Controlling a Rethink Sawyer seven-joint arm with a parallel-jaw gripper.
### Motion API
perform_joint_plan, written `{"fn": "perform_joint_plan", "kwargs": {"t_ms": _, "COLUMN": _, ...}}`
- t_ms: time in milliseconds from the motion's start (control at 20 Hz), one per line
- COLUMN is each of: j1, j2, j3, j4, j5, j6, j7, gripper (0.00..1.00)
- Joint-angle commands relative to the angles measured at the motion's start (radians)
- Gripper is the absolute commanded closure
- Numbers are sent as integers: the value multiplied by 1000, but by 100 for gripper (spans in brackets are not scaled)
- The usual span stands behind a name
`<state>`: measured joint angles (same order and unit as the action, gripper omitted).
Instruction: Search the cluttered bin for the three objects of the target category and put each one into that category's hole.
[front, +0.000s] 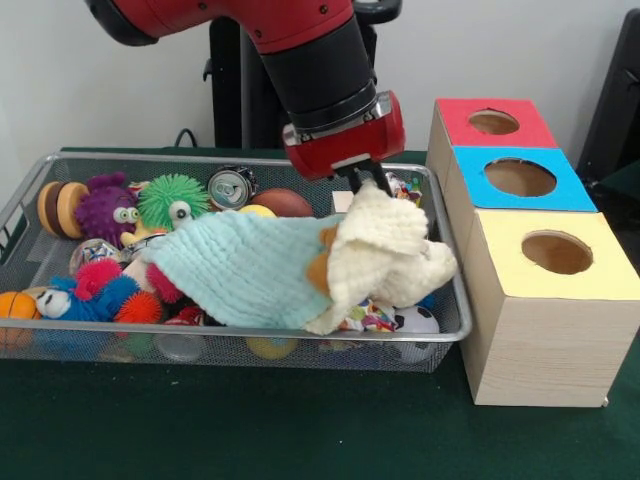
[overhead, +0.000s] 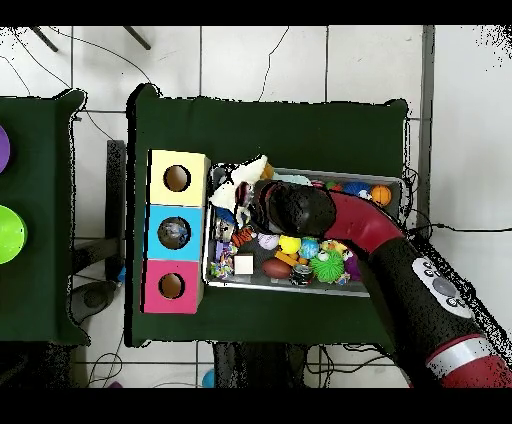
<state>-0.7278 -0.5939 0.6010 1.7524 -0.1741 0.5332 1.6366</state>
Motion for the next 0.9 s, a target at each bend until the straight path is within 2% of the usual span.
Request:
{"fn": "perform_joint_plan", "kwargs": {"t_ms": 50, "j1": 15, "j2": -18, "j3": -142, "j4": -83, "j5": -126, "j6": 134, "j7": -35, "gripper": 100}}
{"fn": "perform_joint_plan", "kwargs": {"t_ms": 450, "j1": 43, "j2": -16, "j3": -170, "j4": -149, "j5": -200, "j6": 215, "j7": -49, "gripper": 100}}
{"fn": "perform_joint_plan", "kwargs": {"t_ms": 650, "j1": 43, "j2": -23, "j3": -167, "j4": -145, "j5": -228, "j6": 191, "j7": -52, "gripper": 100}}
{"fn": "perform_joint_plan", "kwargs": {"t_ms": 700, "j1": 42, "j2": -25, "j3": -165, "j4": -143, "j5": -234, "j6": 185, "j7": -52, "gripper": 0}}
{"fn": "perform_joint_plan", "kwargs": {"t_ms": 900, "j1": 39, "j2": -25, "j3": -160, "j4": -142, "j5": -242, "j6": 183, "j7": -52, "gripper": 0}}
